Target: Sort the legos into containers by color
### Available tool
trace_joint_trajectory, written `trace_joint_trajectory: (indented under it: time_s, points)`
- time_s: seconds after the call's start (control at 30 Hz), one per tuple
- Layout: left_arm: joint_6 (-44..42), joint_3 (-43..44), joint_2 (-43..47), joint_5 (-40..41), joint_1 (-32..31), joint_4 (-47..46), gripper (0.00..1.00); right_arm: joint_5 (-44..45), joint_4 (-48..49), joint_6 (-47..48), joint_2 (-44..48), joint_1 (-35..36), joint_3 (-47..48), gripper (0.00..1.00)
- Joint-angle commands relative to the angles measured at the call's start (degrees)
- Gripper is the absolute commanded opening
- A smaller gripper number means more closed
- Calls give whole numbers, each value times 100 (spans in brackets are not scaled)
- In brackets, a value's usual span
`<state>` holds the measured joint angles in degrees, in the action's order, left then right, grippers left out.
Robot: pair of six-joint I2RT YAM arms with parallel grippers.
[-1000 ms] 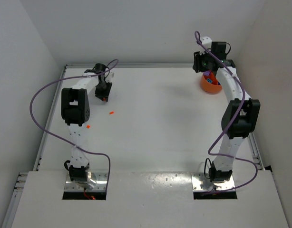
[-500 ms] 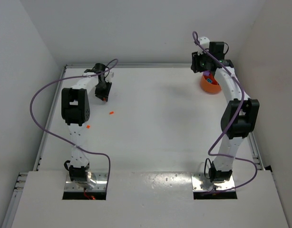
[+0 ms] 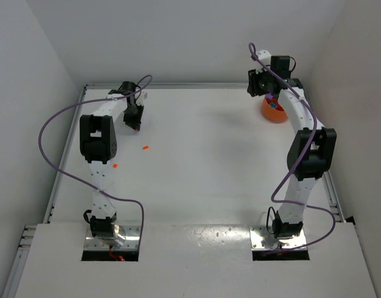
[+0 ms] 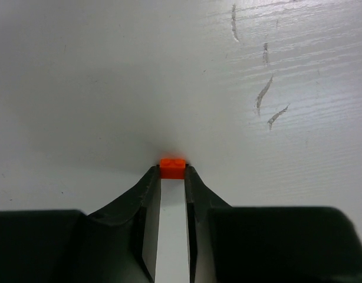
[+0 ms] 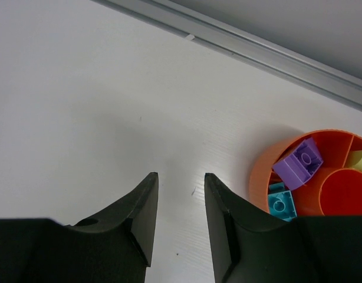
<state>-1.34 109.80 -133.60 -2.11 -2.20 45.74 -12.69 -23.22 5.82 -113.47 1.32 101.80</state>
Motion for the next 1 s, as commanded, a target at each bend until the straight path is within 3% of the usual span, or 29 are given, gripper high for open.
trace_joint_trajectory:
  time_s: [0.0, 0.07, 0.2, 0.4, 0.53, 0.6, 0.67, 0.77, 0.97]
  points:
    - [-24, -257, -19, -690, 88, -276, 14, -260, 134, 103, 70, 61, 60, 38]
    - [-164, -467, 289, -1298, 149, -276, 12, -637, 134, 156, 123, 114, -89, 38]
    - [-217, -732, 1106, -3337, 272, -504, 6, -2085, 134, 209, 334, 114, -485, 38]
    - [72, -635, 1231, -5787, 325, -135, 4, -3924, 134, 384, 396, 290, -1074, 38]
    - [362, -1222, 1556, -6450, 273, -346, 4, -4539, 711, 332, 571, 596, -1504, 38]
    - [669, -1469, 1652, -6984, 272, -547, 6, -4602, 1607, 86, 816, 711, -1933, 38]
    - [1038, -2002, 1723, -7547, 272, -1108, 11, -4760, 2161, 24, 879, 877, -2085, 38]
    - [2487, -2654, 1776, -8471, 203, -2497, 11, -4936, 2487, -37, 879, 1088, -2085, 38]
    - [2674, -2657, 1776, -9061, 18, -2499, 6, -5349, 3192, -494, 827, 1493, -2147, 33]
